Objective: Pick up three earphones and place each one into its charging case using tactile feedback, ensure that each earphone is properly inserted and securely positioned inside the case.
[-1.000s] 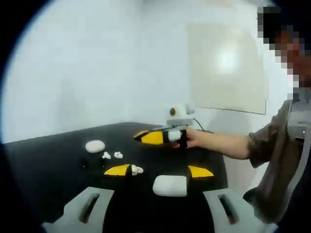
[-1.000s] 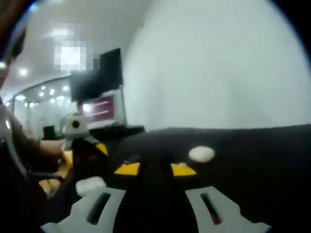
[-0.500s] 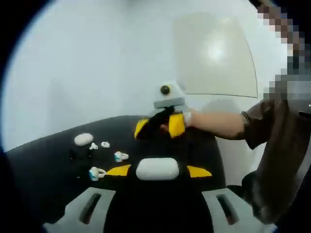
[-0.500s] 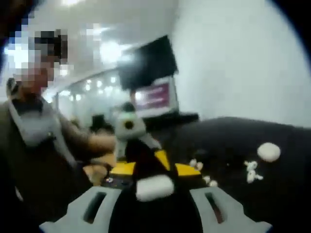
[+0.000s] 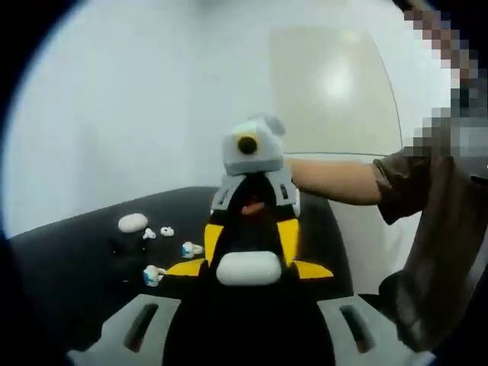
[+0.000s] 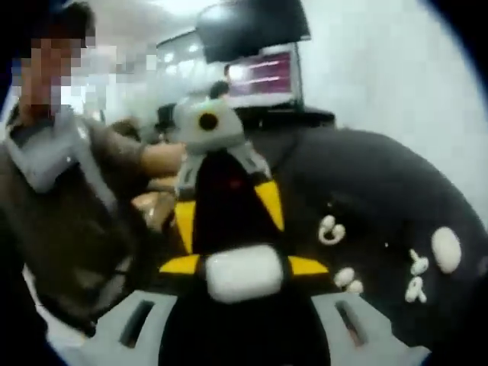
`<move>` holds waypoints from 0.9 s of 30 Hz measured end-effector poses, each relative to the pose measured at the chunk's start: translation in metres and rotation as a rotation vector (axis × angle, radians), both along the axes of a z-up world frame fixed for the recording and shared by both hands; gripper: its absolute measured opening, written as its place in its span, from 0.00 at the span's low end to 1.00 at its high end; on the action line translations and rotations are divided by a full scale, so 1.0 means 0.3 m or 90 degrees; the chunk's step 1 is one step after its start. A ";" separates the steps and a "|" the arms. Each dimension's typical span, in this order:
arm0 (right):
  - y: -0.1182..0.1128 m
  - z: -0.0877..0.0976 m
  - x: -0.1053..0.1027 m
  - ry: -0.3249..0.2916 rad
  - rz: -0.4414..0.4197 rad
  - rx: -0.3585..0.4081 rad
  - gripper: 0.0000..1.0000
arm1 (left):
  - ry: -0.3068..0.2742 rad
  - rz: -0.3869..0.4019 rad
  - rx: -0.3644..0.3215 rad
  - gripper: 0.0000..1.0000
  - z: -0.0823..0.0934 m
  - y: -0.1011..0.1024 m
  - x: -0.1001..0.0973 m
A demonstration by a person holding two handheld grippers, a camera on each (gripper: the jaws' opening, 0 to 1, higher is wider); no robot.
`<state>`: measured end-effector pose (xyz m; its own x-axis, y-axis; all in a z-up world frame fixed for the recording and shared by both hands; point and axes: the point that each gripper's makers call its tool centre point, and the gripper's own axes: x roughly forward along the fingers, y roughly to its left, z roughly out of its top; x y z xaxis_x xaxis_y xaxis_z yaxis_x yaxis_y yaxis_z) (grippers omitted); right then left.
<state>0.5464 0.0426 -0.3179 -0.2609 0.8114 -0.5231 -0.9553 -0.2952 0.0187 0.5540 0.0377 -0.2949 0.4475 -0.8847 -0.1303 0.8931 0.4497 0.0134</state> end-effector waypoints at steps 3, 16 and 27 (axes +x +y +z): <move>-0.001 -0.025 0.001 -0.034 -0.005 -0.004 0.54 | 0.012 -0.007 -0.052 0.37 0.037 0.006 -0.003; -0.137 0.016 0.104 -0.061 -0.295 0.055 0.44 | 0.001 0.001 -0.050 0.36 0.037 0.013 0.003; -0.212 0.001 0.200 -0.023 -0.643 0.076 0.44 | -0.007 0.011 -0.019 0.36 0.016 0.008 0.007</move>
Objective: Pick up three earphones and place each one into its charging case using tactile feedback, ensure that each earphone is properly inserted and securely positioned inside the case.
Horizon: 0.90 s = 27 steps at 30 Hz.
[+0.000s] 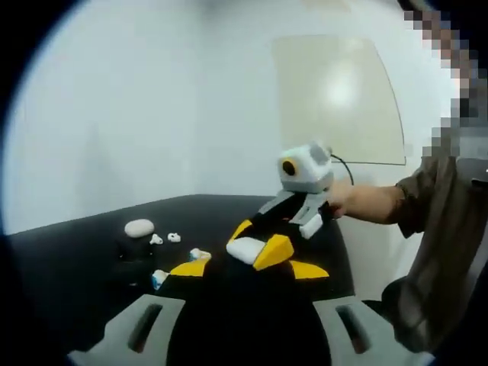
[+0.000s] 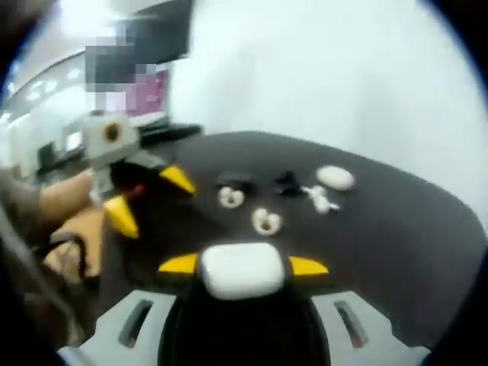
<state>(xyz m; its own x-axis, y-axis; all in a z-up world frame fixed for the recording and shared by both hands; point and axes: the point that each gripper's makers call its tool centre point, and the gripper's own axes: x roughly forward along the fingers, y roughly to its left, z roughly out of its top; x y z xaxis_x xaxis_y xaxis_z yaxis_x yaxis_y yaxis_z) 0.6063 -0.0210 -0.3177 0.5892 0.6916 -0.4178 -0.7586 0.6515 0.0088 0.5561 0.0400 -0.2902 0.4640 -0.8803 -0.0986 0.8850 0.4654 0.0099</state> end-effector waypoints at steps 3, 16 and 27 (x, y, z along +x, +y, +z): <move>-0.002 0.010 -0.010 0.034 -0.027 0.043 0.44 | 0.000 0.003 0.002 0.36 -0.002 0.003 0.004; -0.061 0.088 -0.001 0.052 0.226 -0.036 0.37 | -0.008 0.006 0.010 0.36 -0.003 0.005 0.009; -0.030 -0.017 0.003 -0.059 0.433 -0.113 0.44 | -0.011 0.004 0.009 0.35 -0.003 0.008 0.008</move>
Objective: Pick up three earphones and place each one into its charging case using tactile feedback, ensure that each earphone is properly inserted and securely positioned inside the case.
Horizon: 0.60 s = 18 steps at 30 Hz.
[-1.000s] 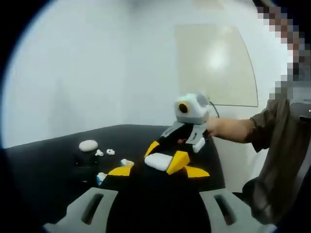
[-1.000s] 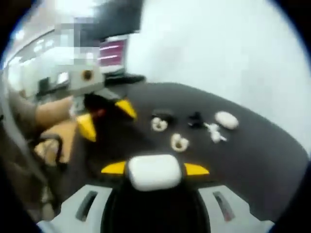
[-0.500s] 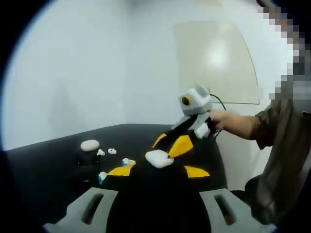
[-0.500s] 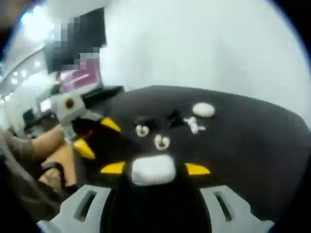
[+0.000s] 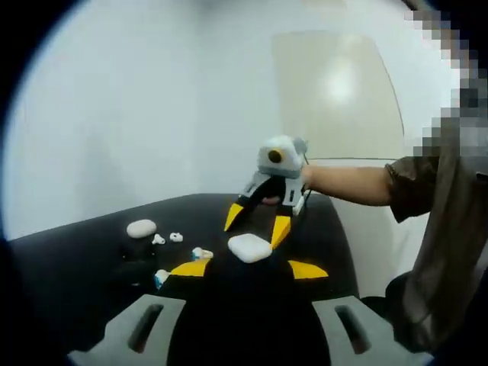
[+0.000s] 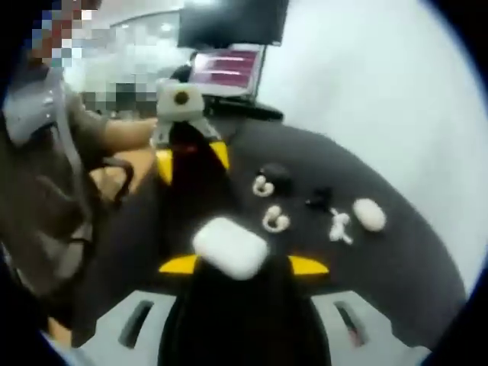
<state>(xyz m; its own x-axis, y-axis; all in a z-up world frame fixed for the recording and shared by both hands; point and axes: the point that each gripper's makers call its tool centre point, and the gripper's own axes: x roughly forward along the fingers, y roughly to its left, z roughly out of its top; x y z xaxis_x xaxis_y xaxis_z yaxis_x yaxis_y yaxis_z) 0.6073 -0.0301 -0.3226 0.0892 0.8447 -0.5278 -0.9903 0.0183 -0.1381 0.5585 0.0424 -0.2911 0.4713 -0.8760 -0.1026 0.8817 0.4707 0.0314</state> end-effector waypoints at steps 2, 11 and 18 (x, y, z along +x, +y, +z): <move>0.021 0.005 -0.002 0.016 -0.004 0.038 0.44 | 0.000 0.000 -0.002 0.35 0.001 0.001 0.000; 0.044 0.003 -0.019 -0.017 -0.118 0.101 0.35 | 0.000 0.000 0.000 0.35 -0.001 0.001 -0.002; 0.050 0.007 -0.041 0.123 -0.181 0.133 0.38 | -0.002 0.005 0.010 0.35 -0.008 0.001 0.002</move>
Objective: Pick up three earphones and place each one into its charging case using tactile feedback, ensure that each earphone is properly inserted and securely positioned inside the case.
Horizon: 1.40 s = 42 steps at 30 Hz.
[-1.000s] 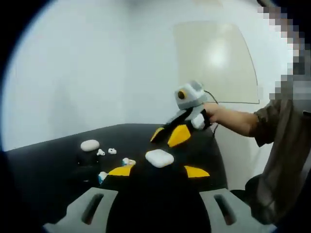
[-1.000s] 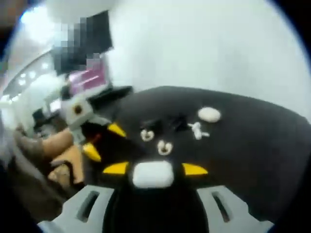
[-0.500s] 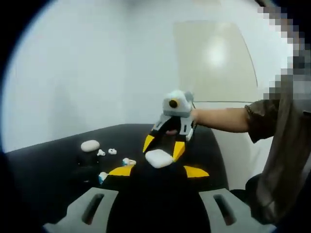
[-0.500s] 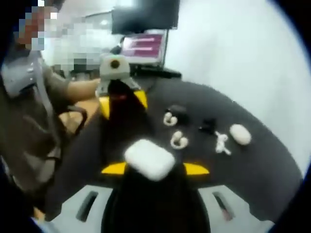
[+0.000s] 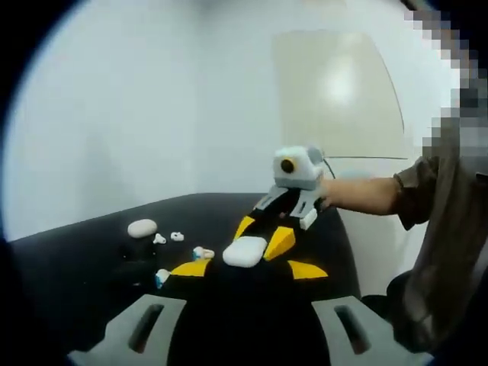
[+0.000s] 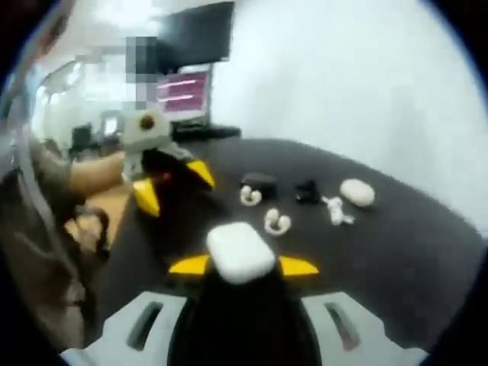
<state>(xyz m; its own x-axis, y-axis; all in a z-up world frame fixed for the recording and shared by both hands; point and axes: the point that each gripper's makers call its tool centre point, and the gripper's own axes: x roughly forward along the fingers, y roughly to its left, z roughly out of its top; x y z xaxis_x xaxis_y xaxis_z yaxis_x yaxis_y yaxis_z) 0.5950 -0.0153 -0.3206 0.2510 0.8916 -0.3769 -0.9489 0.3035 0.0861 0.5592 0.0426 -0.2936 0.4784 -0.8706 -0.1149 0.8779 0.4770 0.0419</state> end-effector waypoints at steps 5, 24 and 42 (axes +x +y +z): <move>-0.013 0.018 0.006 0.113 0.009 0.070 0.39 | 0.001 0.001 0.002 0.34 -0.002 0.000 0.000; 0.008 0.032 0.011 0.122 0.016 0.079 0.26 | 0.006 0.000 0.005 0.34 -0.005 -0.003 0.003; -0.008 0.095 -0.072 -0.386 0.108 0.027 0.22 | 0.150 -0.022 0.099 0.25 -0.073 -0.101 0.062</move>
